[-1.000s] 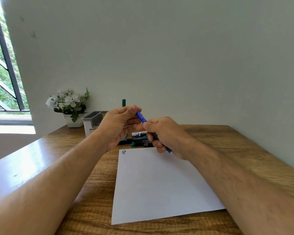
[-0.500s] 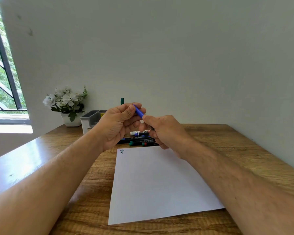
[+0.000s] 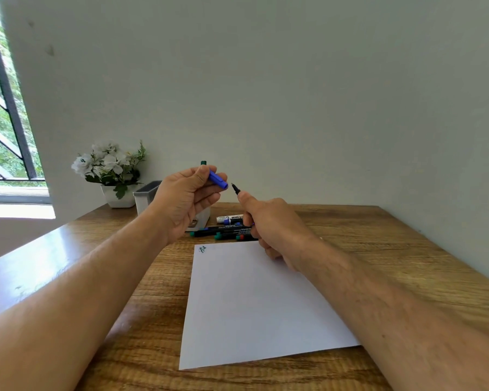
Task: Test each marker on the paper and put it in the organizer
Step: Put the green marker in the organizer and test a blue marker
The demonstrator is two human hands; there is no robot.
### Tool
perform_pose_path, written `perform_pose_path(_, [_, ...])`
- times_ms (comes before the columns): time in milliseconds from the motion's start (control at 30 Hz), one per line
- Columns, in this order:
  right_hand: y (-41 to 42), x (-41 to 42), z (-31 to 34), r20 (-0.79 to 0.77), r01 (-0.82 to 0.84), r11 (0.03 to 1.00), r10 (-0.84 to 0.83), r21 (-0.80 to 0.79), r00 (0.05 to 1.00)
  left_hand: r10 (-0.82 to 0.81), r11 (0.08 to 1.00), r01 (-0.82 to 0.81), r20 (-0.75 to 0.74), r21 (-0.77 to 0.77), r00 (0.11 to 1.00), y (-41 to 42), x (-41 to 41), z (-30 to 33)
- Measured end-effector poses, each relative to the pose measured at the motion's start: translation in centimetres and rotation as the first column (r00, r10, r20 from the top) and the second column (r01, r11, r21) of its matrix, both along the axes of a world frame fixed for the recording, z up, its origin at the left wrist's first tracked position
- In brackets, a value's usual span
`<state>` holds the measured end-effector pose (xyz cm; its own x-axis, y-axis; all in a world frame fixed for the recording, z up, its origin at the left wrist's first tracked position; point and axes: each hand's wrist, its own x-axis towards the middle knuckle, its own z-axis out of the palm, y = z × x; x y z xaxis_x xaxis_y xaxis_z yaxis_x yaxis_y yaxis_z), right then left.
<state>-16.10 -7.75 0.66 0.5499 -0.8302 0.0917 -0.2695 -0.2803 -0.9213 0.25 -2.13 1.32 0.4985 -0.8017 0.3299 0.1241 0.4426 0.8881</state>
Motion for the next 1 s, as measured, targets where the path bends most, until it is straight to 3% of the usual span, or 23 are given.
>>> perform_pose_path(133, [-0.4, 0.0, -0.3, -0.098, -0.010, 0.995, 0.019, 0.096, 0.995, 0.108, 0.992, -0.118, 0.174, 0.049, 0.979, -0.1, 0.2, 0.2])
perform_pose_path(233, [-0.8, 0.0, -0.8, -0.133, -0.057, 0.993, 0.070, 0.099, 0.989, 0.018, 0.981, -0.078, 0.315, 0.178, 0.949, 0.4, 0.7, 0.8])
perform_pose_path(300, [-1.0, 0.2, -1.2, -0.173, -0.062, 0.996, 0.073, 0.071, 0.982, -0.100, 0.915, -0.120, 0.504, 0.386, 0.858, 0.9, 1.0, 1.1])
perform_pose_path(400, [-1.2, 0.6, -1.9, -0.236, -0.053, 0.998, 0.055, 0.016, 0.970, -0.256, 0.753, -0.361, 0.751, 0.550, 0.609, 1.5, 1.4, 1.1])
perform_pose_path(500, [-1.3, 0.6, -2.1, -0.219, -0.034, 0.999, 0.038, 0.022, 0.975, -0.475, 0.615, -0.351, 0.687, 0.706, 0.549, 1.6, 1.4, 0.8])
perform_pose_path(633, [-1.1, 0.5, -1.9, -0.099, -0.024, 0.985, 0.041, 0.173, 0.994, -0.630, 0.449, -0.390, 0.594, 0.804, 0.500, 1.4, 1.3, 0.3])
perform_pose_path(700, [-1.0, 0.5, -2.0, -0.036, -0.060, 0.984, 0.067, 0.166, 0.997, -0.641, 0.433, -0.409, 0.593, 0.803, 0.487, 1.2, 1.2, 0.1])
perform_pose_path(867, [-0.3, 1.5, -2.5, 0.219, -0.169, 0.985, 0.171, -0.028, 0.961, -0.635, 0.436, -0.398, 0.590, 0.807, 0.499, 1.2, 1.1, 0.0])
perform_pose_path(1000, [0.0, 1.7, -2.0, 0.407, -0.262, 0.963, 0.216, 0.061, 0.887, -0.638, 0.448, -0.411, 0.606, 0.794, 0.476, 1.2, 1.2, -0.2])
